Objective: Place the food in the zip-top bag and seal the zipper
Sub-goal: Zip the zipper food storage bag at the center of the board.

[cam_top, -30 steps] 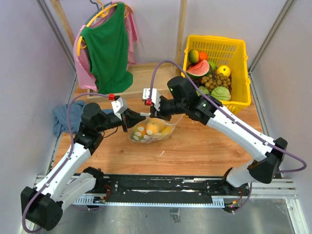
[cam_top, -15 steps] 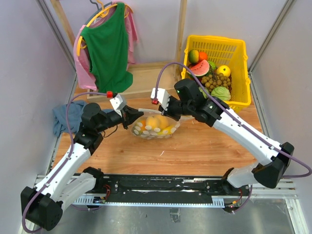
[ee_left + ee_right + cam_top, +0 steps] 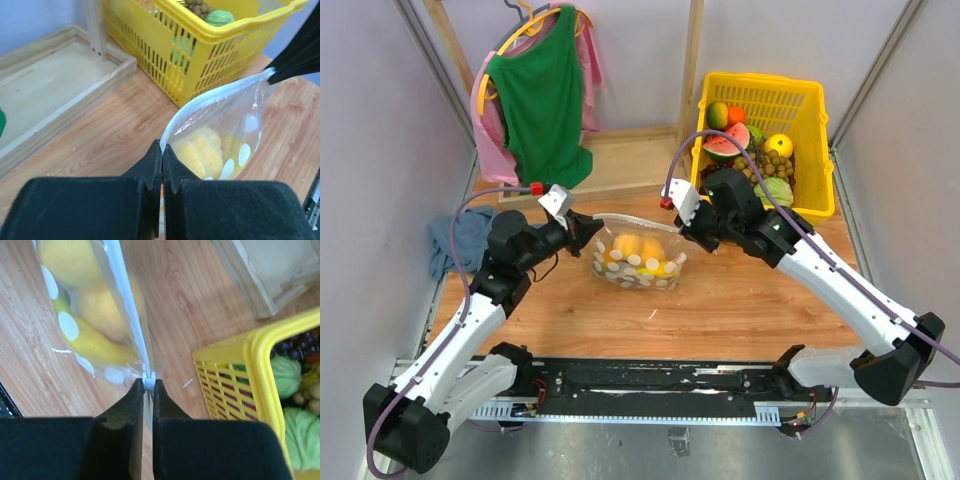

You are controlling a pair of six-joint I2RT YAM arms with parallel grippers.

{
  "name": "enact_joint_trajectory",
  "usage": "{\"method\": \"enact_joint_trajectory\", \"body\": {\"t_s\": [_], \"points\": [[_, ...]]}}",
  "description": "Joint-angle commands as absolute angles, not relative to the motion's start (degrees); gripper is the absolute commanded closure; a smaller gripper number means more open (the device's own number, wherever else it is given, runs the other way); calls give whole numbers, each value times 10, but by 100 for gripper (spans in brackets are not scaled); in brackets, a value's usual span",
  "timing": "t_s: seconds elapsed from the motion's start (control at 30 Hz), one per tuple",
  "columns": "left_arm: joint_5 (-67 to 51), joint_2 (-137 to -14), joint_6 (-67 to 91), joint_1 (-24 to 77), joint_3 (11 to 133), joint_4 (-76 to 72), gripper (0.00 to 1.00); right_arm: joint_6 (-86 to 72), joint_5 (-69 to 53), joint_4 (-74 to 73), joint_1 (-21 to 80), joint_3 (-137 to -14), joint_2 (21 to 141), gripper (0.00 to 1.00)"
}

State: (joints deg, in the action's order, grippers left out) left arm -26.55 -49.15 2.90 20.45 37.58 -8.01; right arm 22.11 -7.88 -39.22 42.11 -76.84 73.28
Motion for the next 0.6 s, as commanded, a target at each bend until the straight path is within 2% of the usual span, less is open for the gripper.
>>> {"method": "enact_joint_trajectory", "body": {"t_s": [0.0, 0.4, 0.57], "points": [[-190, -489, 31, 192, 377, -77, 100, 183, -22, -440, 391, -744, 701, 99], [-167, -494, 35, 185, 381, -61, 100, 111, 13, -435, 307, -711, 661, 99], [-179, -498, 37, 185, 381, -68, 100, 105, -45, -390, 301, -700, 660, 99]]}}
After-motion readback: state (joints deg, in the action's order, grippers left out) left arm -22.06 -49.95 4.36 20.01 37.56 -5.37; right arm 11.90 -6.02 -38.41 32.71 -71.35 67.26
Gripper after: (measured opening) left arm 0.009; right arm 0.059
